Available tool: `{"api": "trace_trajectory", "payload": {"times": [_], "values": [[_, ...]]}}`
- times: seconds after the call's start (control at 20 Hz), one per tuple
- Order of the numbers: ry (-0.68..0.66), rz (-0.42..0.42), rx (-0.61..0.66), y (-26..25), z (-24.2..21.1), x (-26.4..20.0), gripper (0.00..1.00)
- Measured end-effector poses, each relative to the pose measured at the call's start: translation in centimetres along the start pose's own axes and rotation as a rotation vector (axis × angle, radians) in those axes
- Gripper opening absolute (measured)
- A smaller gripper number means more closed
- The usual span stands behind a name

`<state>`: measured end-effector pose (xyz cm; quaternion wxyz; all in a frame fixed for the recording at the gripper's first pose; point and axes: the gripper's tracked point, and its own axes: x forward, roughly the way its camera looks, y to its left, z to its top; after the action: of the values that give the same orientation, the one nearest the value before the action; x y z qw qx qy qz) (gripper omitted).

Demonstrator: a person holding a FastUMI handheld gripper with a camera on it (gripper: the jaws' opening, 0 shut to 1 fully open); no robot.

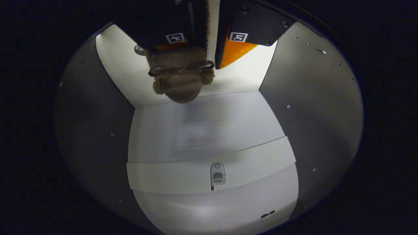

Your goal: Open the shoe cabinet door, grab the shoes and put them into the shoe cabinet, then close the shoe cabinet door.

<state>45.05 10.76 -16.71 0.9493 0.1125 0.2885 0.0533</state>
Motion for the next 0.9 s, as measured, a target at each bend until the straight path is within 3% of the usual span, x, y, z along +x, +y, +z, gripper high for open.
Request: {"api": "trace_trajectory", "payload": {"times": [0.3, 0.4, 0.65, 0.9], "values": [[-0.029, 0.044, -0.033, 0.7, 0.0, -4.9, 0.86], [-0.073, 0.044, -0.054, 0.2, 0.0, -6.7, 1.0], [-0.173, 0.027, -0.035, -1.2, 0.1, -12.6, 0.98], [-0.343, 0.011, -0.113, -0.8, -0.6, -22.4, 0.98]]}}
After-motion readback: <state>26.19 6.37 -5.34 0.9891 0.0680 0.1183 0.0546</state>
